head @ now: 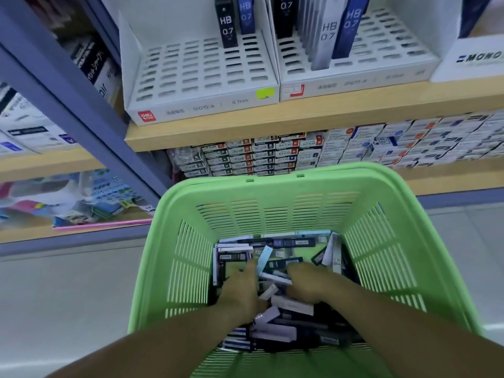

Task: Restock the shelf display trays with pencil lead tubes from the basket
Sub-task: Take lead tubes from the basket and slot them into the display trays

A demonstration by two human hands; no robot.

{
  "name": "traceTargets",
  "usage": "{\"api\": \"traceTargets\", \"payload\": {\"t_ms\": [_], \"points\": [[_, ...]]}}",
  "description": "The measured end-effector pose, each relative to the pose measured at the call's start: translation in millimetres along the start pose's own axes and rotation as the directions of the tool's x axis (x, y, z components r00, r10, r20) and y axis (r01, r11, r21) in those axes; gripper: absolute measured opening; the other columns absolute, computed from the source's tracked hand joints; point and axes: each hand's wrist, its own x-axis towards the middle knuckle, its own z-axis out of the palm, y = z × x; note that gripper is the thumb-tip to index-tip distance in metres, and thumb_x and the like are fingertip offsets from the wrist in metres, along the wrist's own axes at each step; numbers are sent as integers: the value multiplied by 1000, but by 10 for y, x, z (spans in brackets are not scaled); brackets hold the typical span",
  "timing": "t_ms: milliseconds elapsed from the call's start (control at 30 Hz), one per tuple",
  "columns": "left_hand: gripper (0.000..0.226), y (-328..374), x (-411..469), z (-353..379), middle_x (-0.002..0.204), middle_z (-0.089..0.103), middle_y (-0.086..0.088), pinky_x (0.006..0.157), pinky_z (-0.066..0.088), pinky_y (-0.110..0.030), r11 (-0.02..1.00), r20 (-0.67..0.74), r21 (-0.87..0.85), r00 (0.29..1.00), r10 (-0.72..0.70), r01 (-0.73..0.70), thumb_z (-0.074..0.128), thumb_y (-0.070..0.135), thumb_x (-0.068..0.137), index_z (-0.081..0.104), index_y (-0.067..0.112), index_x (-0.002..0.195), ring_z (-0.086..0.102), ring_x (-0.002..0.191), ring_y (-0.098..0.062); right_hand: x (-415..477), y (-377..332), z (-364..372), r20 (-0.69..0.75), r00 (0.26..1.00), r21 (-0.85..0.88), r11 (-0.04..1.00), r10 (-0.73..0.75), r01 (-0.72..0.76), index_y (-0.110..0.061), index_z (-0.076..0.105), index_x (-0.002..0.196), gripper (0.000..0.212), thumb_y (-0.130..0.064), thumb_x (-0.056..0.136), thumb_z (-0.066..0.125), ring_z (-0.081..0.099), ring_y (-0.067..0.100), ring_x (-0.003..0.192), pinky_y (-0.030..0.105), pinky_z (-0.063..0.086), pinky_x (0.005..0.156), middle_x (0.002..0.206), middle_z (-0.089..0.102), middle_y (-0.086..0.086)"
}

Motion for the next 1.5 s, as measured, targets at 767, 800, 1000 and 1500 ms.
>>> {"api": "traceTargets", "payload": {"t_ms": [767, 800, 1000, 1500], "points": [[14, 416, -649, -1312, 94, 63, -3, 79, 50, -33, 775, 213, -595, 888, 407, -213, 52, 19, 98, 49, 29, 107, 61, 86, -22, -653, -214, -527, -93, 991, 994, -65, -92, 87, -11, 67, 79, 43, -54, 82, 66, 53, 23, 55, 29, 47, 50, 69, 61, 11], [12, 415, -683, -1316, 87, 63, 1, 74, 49, -31, 742, 241, -650, 883, 402, -161, 52, 16, 98, 49, 25, 105, 63, 82, -21, -687, -231, -557, -127, 984, 991, -66, -126, 119, -12, 67, 79, 41, -52, 80, 68, 54, 23, 56, 28, 46, 49, 69, 63, 11], [14, 410, -749, -1461, 101, 66, -8, 75, 52, -31, 579, 377, -811, 831, 408, 83, 52, 10, 97, 52, 13, 110, 66, 84, -25, -833, -314, -712, -249, 953, 968, -12, -173, 250, -12, 60, 86, 34, -33, 67, 80, 62, 21, 59, 28, 48, 51, 73, 67, 11], [7, 473, -761, -2035, 74, 72, -1, 67, 48, -26, 712, -14, -648, 940, 342, -269, 54, 15, 96, 59, 10, 99, 64, 67, -26, -1051, -273, -1033, -443, 887, 878, 136, -132, 459, -9, 57, 106, 26, -10, 84, 71, 59, 16, 59, 21, 48, 53, 70, 64, 3]]}}
